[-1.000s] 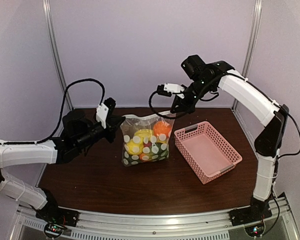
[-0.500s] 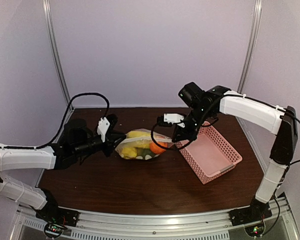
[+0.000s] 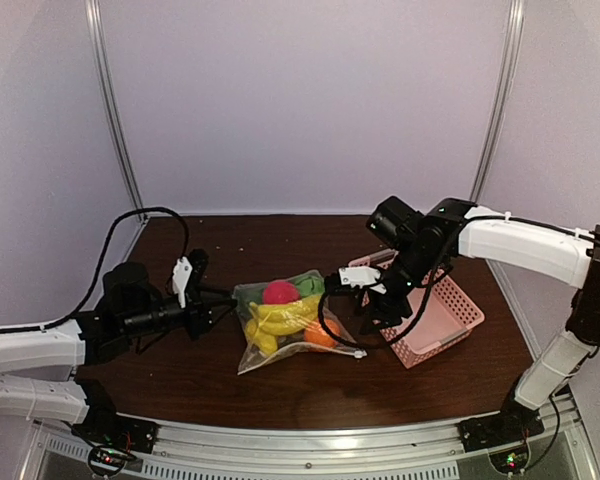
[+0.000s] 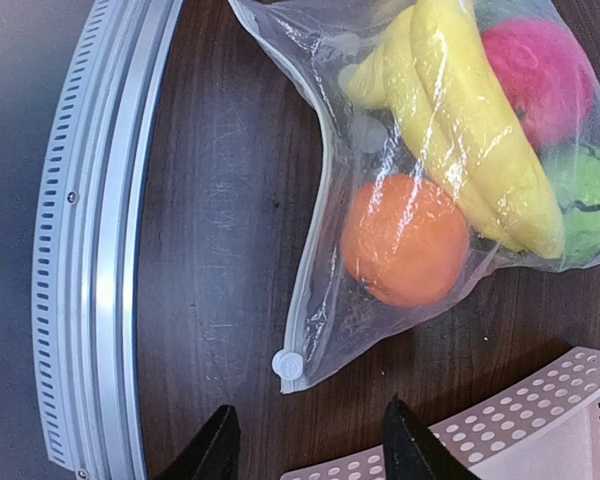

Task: Place the food in the zip-top bag and seal the zipper
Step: Zip the zipper on the zipper food storage bag, then reset both arms

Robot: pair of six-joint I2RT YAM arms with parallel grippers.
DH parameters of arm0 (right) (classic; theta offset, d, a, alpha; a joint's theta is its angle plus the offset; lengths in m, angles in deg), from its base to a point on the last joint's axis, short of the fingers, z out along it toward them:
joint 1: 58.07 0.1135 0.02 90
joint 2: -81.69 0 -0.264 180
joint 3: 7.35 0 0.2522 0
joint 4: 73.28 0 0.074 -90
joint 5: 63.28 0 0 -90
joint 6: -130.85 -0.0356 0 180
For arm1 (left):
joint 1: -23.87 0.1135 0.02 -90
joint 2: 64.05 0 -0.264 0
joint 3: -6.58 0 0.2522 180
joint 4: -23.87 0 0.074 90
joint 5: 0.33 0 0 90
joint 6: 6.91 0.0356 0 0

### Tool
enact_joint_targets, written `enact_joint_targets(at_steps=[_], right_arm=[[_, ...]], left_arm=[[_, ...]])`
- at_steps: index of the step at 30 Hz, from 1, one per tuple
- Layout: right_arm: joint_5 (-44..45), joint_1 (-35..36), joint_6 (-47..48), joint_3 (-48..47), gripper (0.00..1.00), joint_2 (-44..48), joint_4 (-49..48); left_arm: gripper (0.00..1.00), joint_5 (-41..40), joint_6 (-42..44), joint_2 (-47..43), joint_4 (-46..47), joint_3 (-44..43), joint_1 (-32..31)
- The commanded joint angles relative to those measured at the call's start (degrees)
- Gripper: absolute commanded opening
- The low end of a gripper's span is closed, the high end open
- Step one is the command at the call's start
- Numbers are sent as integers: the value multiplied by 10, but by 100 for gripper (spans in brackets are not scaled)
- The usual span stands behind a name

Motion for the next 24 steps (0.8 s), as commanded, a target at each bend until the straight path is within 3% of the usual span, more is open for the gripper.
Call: enact_joint_targets(at_steps=[1, 5, 9, 13, 19, 21, 24], right_arm=[[-32, -8, 0, -17, 51, 42, 29], [-17, -63, -28, -44, 56, 75, 8], [8, -148, -85, -63, 69, 107, -54], [51, -227, -175, -53, 98, 148, -141], [171, -353, -351, 9, 100, 219, -305], [260, -359, -396, 37, 100, 237, -345], [308, -360, -417, 76, 100, 261, -386]], left_arm=[[31, -30, 14, 1, -49, -41, -3], [34, -135, 35, 23, -151, -141, -3], [50, -257, 48, 32, -237, -222, -2], [65, -341, 47, 19, -264, -264, -1], [97, -430, 47, 26, -351, -360, 0], [98, -447, 48, 33, -378, -385, 1], [98, -460, 42, 37, -397, -399, 1]])
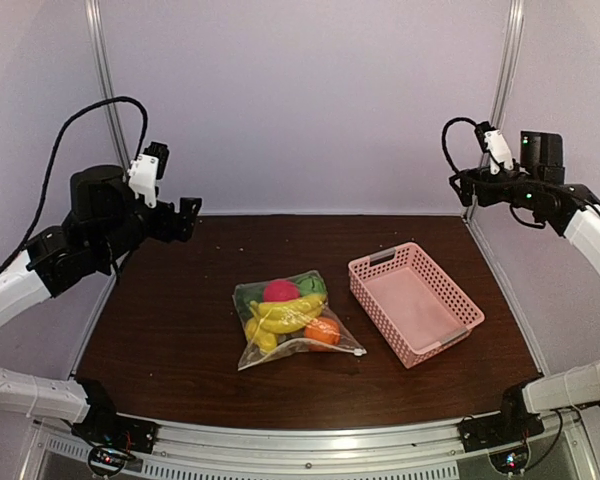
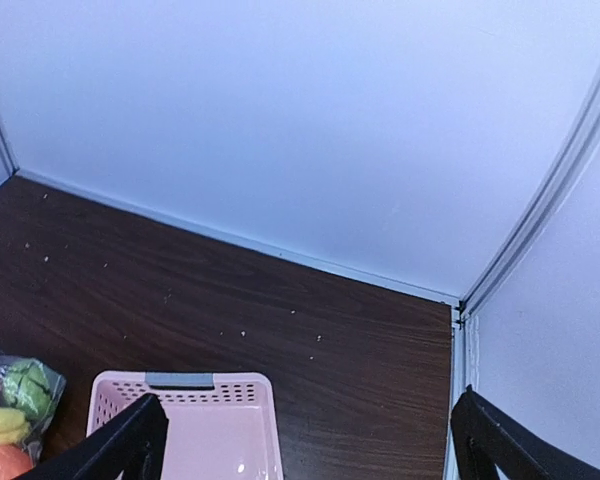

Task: Place the food in the zip-top bag and seal the zipper
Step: Reset both arms

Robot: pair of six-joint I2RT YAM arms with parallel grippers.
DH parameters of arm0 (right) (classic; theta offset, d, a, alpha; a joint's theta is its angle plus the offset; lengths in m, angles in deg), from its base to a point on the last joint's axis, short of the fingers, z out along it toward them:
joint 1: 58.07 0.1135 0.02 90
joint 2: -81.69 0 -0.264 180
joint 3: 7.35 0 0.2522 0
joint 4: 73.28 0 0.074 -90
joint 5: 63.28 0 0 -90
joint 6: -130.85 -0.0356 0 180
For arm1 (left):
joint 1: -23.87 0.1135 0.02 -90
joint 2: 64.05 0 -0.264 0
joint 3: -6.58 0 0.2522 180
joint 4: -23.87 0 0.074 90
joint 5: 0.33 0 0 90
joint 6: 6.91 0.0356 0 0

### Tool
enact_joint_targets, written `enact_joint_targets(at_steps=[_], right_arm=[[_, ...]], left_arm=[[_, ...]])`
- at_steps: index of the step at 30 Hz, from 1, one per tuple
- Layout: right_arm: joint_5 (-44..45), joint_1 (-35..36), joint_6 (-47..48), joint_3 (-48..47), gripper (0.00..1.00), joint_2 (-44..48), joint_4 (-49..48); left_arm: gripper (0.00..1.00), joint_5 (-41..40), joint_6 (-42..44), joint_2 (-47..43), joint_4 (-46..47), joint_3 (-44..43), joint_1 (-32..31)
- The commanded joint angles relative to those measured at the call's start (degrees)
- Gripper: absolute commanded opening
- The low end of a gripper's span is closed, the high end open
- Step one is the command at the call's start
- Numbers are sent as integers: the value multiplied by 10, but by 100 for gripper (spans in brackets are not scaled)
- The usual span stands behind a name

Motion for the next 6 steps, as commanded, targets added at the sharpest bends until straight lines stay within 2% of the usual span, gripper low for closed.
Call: enact_joint_targets(at_steps=[1, 6], right_arm=[[124, 1, -98, 61, 100, 32, -103], [105, 0, -100, 99, 100, 58, -120]], left_arm=[[98, -52, -2, 7, -52, -20, 1], [98, -48, -24, -15, -36, 6, 1]])
